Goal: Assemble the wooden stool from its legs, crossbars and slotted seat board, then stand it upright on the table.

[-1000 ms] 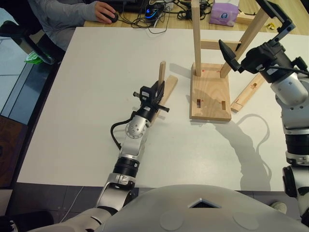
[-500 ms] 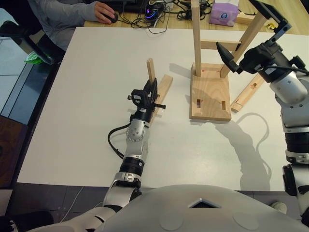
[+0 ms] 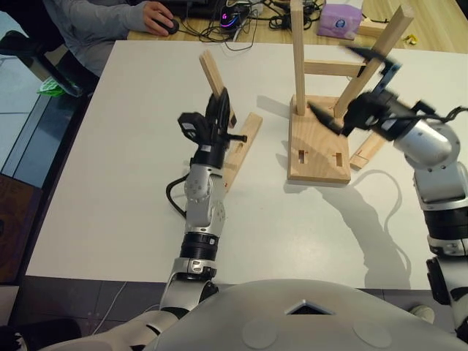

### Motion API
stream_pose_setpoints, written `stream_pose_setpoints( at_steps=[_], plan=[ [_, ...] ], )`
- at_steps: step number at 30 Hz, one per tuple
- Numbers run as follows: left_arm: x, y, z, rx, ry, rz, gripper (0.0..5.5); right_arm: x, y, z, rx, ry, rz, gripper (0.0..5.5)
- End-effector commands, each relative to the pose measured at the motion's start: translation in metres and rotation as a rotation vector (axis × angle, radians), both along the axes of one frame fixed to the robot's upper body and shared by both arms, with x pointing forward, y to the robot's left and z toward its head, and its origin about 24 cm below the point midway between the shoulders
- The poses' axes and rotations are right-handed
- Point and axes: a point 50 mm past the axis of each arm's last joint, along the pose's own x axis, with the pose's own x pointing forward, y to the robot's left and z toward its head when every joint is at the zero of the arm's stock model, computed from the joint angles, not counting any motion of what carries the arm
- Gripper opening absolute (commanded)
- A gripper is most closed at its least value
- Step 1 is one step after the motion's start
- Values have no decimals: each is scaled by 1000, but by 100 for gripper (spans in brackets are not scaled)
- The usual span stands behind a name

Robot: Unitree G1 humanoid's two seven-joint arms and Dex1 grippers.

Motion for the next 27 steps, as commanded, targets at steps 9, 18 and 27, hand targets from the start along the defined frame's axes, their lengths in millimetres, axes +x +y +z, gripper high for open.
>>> stream_pose_setpoints(
  at_steps=[9, 18, 27],
  plan=[
    [-6, -49, 39, -183, 16, -265, 41, -3, 80, -21, 132, 471, 327, 303],
    [-11, -58, 30, -141, 63, -300, 41, 8, 103, -6, 102, 351, 351, 124],
    [-13, -58, 26, -121, 88, -294, 41, 35, 93, 8, 38, 144, 191, 0]
  ],
)
